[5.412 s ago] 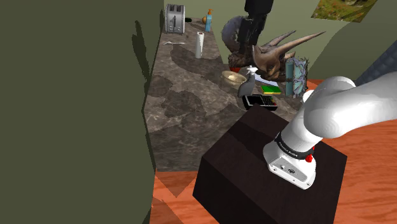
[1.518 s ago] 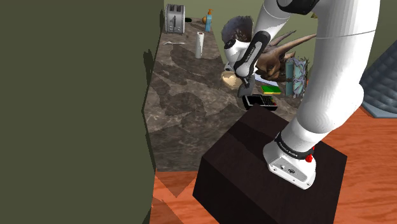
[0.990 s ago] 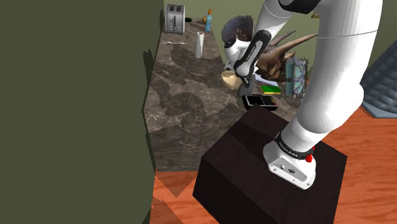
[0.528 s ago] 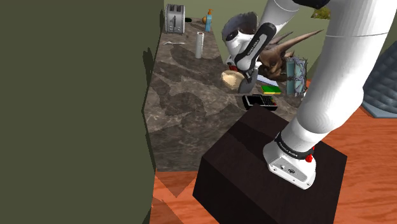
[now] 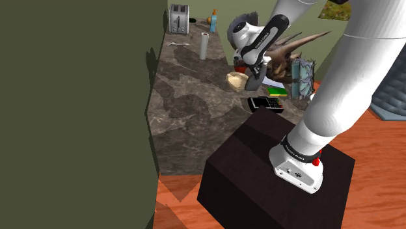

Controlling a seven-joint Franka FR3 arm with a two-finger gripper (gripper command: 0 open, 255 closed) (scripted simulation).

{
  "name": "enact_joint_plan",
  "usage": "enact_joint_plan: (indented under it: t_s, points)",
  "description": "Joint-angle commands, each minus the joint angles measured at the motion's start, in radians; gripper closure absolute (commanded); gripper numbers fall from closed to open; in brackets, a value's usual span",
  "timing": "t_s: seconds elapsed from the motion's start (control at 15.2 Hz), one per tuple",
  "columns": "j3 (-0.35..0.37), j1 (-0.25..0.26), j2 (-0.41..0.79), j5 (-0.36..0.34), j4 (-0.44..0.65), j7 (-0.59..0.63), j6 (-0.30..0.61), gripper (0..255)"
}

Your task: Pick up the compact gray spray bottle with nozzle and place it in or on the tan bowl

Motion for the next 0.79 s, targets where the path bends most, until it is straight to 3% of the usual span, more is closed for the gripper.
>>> enact_joint_plan:
  t_s: [0.0, 0.73]
  points:
    - [0.0, 0.001, -0.03, 0.005, -0.003, -0.017, -0.023, 255]
    - [0.005, 0.012, -0.156, 0.037, 0.005, -0.096, -0.142, 255]
